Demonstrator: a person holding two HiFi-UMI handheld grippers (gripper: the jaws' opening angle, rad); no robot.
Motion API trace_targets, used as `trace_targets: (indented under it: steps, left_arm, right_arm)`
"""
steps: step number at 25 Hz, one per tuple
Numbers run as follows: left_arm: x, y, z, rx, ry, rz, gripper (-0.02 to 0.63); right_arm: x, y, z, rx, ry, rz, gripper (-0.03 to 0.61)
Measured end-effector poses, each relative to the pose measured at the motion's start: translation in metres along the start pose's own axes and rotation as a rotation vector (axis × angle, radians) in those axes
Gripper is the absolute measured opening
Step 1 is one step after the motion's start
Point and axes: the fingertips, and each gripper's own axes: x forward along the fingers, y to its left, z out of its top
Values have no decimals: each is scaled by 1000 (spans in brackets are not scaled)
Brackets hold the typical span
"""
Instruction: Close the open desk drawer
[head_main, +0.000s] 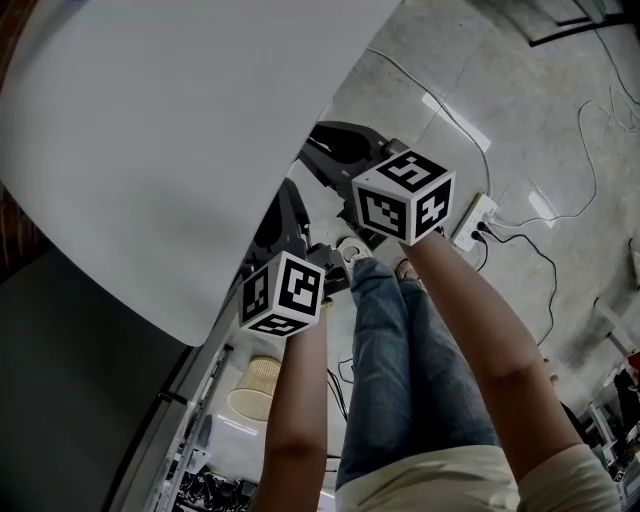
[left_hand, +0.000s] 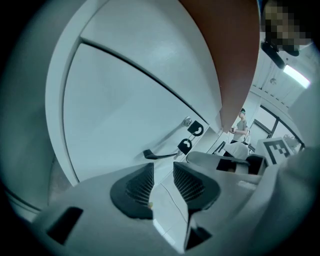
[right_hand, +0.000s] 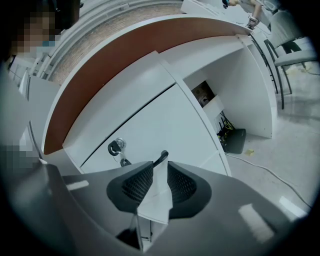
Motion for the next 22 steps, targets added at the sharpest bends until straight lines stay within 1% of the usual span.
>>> trace_targets:
  steps: [2, 6, 12, 17, 22]
  left_arm:
    - [-4, -3, -1, 0, -3, -7, 110]
    - [-14, -8, -2, 10, -14, -14, 64]
    - [-30, -16, -5, 20, -25, -9, 21]
    - [-47, -30, -10, 30, -34, -18, 0]
    - [-66, -51, -20, 39, -42, -37, -2]
  right_arm:
    - [-6, 1, -2, -2, -3, -5, 74]
    - [-21, 5, -7, -19, -6, -19, 47]
    - [-46, 11, -9, -35, -36, -54, 3]
    - [-72, 19, -11, -51, -56, -64, 2]
    - [-102, 27, -14, -92, -67, -72, 2]
